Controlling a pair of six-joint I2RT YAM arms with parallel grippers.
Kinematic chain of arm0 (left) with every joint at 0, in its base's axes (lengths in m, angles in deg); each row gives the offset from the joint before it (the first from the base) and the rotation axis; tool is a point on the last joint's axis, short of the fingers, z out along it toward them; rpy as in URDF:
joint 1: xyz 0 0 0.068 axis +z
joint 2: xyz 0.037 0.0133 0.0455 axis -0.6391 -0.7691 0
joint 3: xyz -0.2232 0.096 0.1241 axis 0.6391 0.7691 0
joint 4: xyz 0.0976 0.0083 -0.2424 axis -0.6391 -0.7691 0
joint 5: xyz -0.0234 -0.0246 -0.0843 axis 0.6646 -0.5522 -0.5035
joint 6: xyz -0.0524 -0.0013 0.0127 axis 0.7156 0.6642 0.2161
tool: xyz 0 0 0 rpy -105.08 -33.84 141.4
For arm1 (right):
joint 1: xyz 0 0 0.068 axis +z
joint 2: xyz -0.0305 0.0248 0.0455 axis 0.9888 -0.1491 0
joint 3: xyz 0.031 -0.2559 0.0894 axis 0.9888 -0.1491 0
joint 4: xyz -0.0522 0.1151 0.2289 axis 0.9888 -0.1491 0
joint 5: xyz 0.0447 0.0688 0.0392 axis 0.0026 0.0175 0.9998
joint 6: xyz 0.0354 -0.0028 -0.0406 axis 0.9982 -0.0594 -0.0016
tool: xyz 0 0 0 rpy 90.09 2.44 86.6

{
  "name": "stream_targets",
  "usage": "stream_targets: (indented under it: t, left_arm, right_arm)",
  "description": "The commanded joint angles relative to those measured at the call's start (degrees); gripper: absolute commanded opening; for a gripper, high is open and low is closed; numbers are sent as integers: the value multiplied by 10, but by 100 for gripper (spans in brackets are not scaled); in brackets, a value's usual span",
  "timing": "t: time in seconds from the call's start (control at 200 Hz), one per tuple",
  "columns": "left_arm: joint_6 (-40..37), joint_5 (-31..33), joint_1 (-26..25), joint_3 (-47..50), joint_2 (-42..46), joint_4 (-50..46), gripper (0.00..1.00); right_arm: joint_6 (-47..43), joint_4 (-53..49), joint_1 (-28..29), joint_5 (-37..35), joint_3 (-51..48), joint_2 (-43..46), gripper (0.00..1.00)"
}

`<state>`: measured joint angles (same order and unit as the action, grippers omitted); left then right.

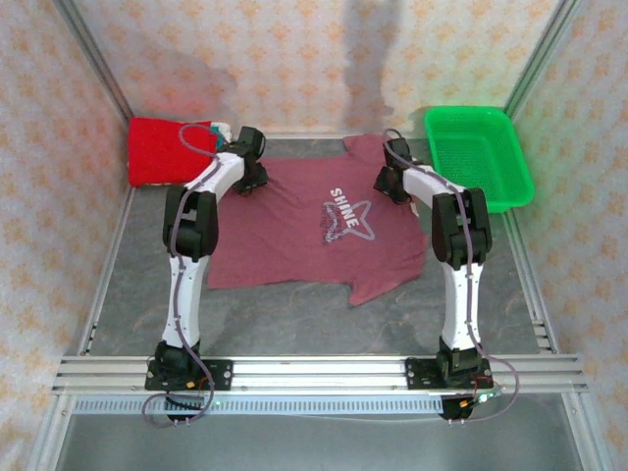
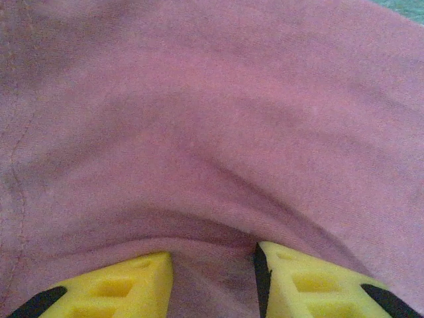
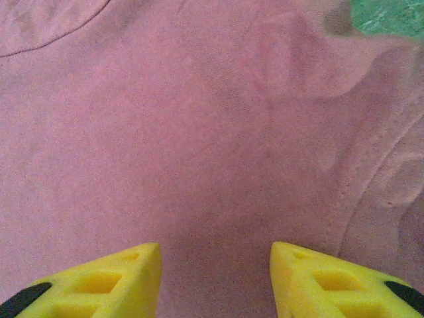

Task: Fold and stack the t-shirts

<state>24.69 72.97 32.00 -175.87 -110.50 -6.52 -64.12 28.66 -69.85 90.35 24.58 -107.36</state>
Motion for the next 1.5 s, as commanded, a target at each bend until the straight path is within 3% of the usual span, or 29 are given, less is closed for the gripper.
stream_targets:
  t: [0.0,0.155,0.45,0.56,0.846,1.036,1.161,1.316,1.491]
  left_arm:
    - [-13,-4,7,6,10,-34,39]
    - [15,-45,-4,100,45,12,39]
    - [58,-59,-30,320,145,114,39]
    - [41,-35,-28,258,111,69,38]
    - [39,-45,-27,28,-28,-10,38]
    - [52,-41,-13,-25,-64,-36,39]
    - [60,-31,3,-5,-45,-33,40]
    - [56,-32,25,1,-10,-24,52]
    - [38,-14,24,19,88,-45,58]
  right_arm:
    - [14,-33,-3,-18,6,9,48]
    - [29,3,-3,-13,-81,42,48]
    - [52,55,-6,-21,-245,138,48]
    - [62,56,-7,-25,-241,144,48]
    - [87,79,-20,0,-186,110,48]
    - [75,66,-20,8,-107,47,48]
    - [60,53,-20,20,-45,10,48]
    - [49,42,-20,34,9,-13,48]
    - [52,64,-20,83,-36,76,53]
